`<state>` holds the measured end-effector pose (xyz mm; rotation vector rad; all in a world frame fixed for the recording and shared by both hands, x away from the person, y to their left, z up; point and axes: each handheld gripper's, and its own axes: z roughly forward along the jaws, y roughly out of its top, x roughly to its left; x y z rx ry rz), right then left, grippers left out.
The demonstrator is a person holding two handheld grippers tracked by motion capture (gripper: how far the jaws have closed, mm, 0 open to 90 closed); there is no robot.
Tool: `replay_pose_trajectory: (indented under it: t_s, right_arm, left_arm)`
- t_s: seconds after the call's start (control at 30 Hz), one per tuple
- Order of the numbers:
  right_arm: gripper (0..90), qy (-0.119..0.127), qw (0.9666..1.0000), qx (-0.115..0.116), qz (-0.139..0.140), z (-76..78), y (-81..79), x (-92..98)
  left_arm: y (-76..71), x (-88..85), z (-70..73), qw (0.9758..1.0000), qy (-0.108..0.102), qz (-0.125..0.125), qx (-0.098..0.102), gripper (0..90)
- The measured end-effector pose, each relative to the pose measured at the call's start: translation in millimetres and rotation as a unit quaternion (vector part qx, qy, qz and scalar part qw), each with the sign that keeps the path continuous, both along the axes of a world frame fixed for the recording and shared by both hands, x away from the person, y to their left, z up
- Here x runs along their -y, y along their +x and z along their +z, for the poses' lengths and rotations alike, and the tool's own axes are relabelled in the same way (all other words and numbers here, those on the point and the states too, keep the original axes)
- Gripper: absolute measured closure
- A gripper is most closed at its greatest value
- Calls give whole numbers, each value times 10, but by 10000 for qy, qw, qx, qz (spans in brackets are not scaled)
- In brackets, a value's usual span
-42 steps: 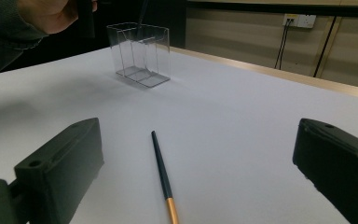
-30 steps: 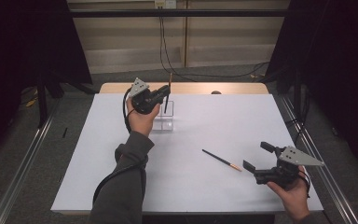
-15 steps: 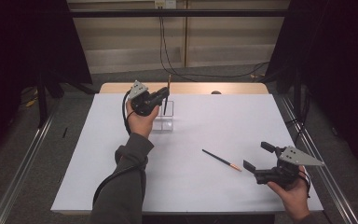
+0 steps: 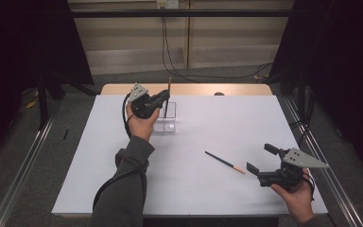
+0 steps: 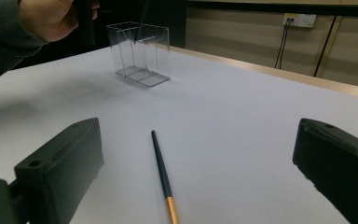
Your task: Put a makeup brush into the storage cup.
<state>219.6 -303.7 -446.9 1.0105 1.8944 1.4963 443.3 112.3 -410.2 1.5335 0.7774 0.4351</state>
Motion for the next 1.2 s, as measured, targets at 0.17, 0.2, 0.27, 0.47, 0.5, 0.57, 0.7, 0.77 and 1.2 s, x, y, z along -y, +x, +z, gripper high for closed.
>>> replay_pose_trajectory:
  t_s: [0.17,0.2,0.27,0.47,0.5,0.57,0.7,0.77,1.2]
  right_arm:
    - [12,-14,10000,-6,29,-4,5,-2]
    - [12,-5,10000,-6,23,-4,4,-4]
    - [12,2,10000,-5,21,-3,4,-5]
    - [12,5,10000,-4,9,-2,5,-8]
    - [12,2,10000,-3,7,-3,6,-9]
    - [12,-26,10000,17,35,-6,11,-6]
    - [12,-15,10000,0,17,-3,7,-6]
    - [12,-5,10000,18,15,-1,7,-6]
    - [12,-7,10000,9,18,-1,8,-8]
  left_arm:
    - [-8,-35,-22,9999,146,-35,-21,833]
    - [-9,-34,-25,9999,117,-46,-20,833]
    - [-16,-17,-28,10000,-40,-13,-64,833]
    - [-18,-29,-20,10000,-53,-6,-63,833]
    - [-17,-51,-17,9999,105,-67,-24,833]
    - [-22,-40,-20,10000,30,-64,-38,833]
    - [-34,-34,-34,9999,31,-94,-71,833]
    - [-40,-33,-43,9999,41,-74,-75,833]
    - [-70,-47,-133,9998,94,-68,-149,832]
